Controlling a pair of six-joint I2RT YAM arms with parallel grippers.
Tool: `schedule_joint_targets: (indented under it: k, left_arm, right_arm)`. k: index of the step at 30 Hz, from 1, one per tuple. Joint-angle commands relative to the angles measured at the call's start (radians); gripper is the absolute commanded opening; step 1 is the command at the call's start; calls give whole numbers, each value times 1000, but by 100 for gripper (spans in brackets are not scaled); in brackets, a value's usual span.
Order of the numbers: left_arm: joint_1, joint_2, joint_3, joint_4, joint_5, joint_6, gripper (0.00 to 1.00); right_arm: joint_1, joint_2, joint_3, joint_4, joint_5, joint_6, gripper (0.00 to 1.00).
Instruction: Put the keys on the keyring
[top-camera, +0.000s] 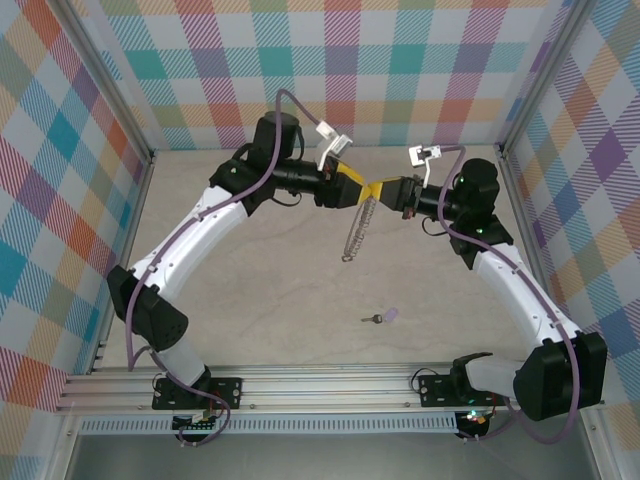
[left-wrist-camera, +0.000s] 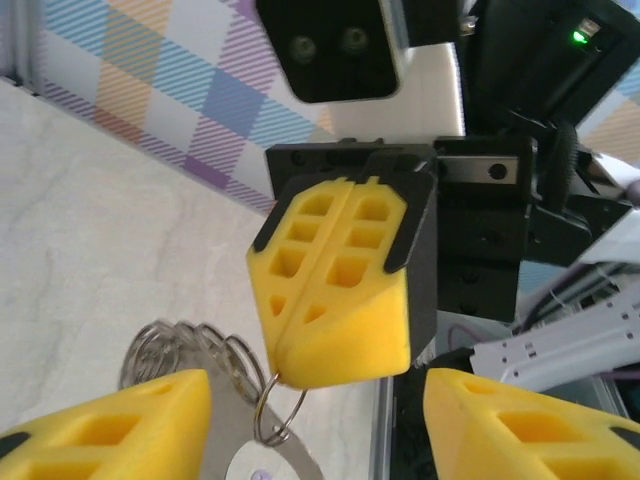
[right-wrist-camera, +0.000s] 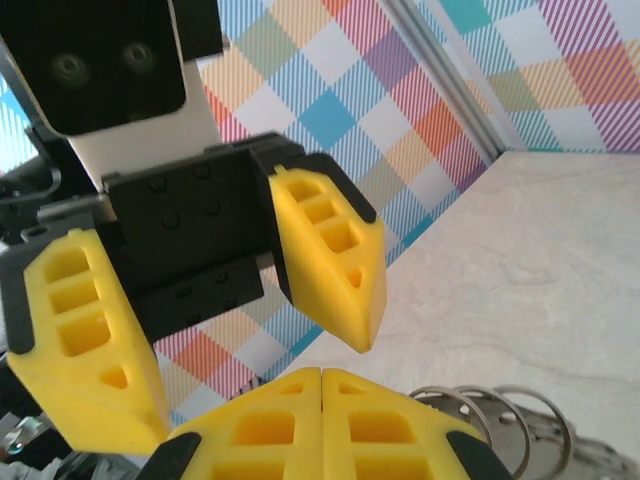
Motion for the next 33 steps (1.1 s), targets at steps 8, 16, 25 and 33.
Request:
schedule_joint_targets:
  k: [8,16,25,33]
  left_arm:
    - [8,-173,-283,471,-263,-380,52]
    - [8,-185,-353,637,-260,-514,40]
    - [3,-154,-379,813,-209,-630,30]
    - [-12,-120,-383,907,-188,-693,27]
  right_arm:
    - [3,-34,-79,420,109,104,0]
    - [3,4,-112,667,185,242,0]
    - [4,63,-97,830,216,366,0]
    - [4,124,-85,951,240,465,0]
